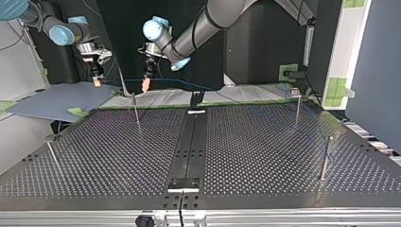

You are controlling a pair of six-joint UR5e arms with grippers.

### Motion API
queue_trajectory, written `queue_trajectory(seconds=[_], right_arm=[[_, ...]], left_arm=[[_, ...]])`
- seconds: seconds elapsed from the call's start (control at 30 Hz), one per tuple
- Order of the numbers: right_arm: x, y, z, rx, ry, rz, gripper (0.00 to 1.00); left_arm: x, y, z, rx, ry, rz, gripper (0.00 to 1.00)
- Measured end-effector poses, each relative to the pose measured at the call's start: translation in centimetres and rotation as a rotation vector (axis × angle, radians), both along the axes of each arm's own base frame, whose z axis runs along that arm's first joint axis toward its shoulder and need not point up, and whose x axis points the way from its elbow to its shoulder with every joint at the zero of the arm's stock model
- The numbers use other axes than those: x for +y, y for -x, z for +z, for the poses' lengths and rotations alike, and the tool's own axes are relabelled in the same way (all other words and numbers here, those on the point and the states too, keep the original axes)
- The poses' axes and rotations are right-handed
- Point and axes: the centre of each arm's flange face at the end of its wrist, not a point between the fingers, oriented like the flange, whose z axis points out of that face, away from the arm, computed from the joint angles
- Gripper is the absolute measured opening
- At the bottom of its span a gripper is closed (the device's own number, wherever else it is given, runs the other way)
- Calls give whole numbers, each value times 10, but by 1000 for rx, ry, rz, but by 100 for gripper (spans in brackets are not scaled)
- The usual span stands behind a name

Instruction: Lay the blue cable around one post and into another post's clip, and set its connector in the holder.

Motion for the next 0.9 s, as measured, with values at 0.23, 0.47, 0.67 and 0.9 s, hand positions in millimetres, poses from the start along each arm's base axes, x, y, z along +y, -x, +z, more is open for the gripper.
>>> queue_trajectory(seconds=[0.23, 0.47, 0.67, 0.9], right_arm=[[-18, 3, 8, 2, 19, -6, 0], [-26, 3, 12, 1, 45, -3, 0], [-35, 0, 17, 2, 62, 8, 0], [-40, -1, 19, 1, 73, 11, 0]], left_arm=[[-4, -9, -22, 27, -12, -20, 1], [-3, -30, -42, 61, -3, -21, 1], [3, -62, -31, 54, 30, 3, 1], [6, -74, -27, 51, 39, 16, 1]])
